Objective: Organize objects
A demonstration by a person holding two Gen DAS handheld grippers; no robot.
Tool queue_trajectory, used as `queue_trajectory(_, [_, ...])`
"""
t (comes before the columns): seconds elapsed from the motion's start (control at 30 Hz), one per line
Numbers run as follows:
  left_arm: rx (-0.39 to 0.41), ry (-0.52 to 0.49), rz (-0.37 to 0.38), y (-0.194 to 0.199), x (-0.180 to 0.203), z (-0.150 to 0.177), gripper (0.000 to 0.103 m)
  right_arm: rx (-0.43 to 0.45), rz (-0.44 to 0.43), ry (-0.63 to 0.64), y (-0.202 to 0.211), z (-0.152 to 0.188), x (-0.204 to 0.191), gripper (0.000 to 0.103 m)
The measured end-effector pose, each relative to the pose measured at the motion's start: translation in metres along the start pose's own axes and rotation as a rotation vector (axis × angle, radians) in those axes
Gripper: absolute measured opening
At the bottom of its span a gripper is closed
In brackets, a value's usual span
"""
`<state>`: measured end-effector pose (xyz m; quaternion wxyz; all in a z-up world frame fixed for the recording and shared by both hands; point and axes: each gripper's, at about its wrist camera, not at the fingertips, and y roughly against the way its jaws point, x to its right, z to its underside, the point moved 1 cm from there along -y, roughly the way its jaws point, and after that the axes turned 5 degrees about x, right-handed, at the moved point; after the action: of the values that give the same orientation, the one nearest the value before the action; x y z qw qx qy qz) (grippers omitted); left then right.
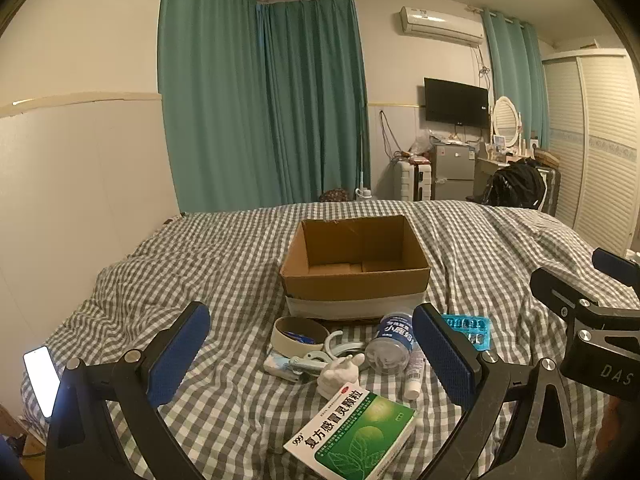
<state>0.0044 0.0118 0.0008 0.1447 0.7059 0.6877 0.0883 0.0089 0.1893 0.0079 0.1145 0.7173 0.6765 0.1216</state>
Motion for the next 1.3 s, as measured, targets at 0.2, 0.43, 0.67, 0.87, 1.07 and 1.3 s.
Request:
queue_trajectory(0.2, [-0.029, 0.017, 0.036, 0.001, -0.002, 0.002, 0.103, -0.003, -0.002, -0.001, 0.003, 0.000, 0.001, 0.103])
queue_trajectory(0.43, [-0.026, 0.011, 0.055, 0.008, 0.000, 0.002, 0.103, 0.004, -0.010, -0.007, 0.008, -0.001, 0.001, 0.103])
queue_trajectory(0.67, [-0.005, 0.018, 0.039, 0.013, -0.003, -0.001, 0.103, 0.008, -0.006, -0.006, 0.011, -0.002, 0.000, 0.103])
queue_trajectory(0.87, [-0.006, 0.018, 0.040, 0.015, -0.005, 0.000, 0.103, 0.006, -0.007, -0.005, 0.011, -0.001, 0.000, 0.103])
queue_trajectory(1.07, [0.000, 0.010, 0.045, 0.021, -0.003, -0.001, 0.103, 0.010, -0.008, -0.004, 0.013, -0.002, -0.002, 0.103])
queue_trajectory(1.3, [0.031, 0.009, 0.039, 0.031, -0.005, -0.006, 0.103, 0.020, -0.011, 0.006, 0.019, -0.004, -0.005, 0.103])
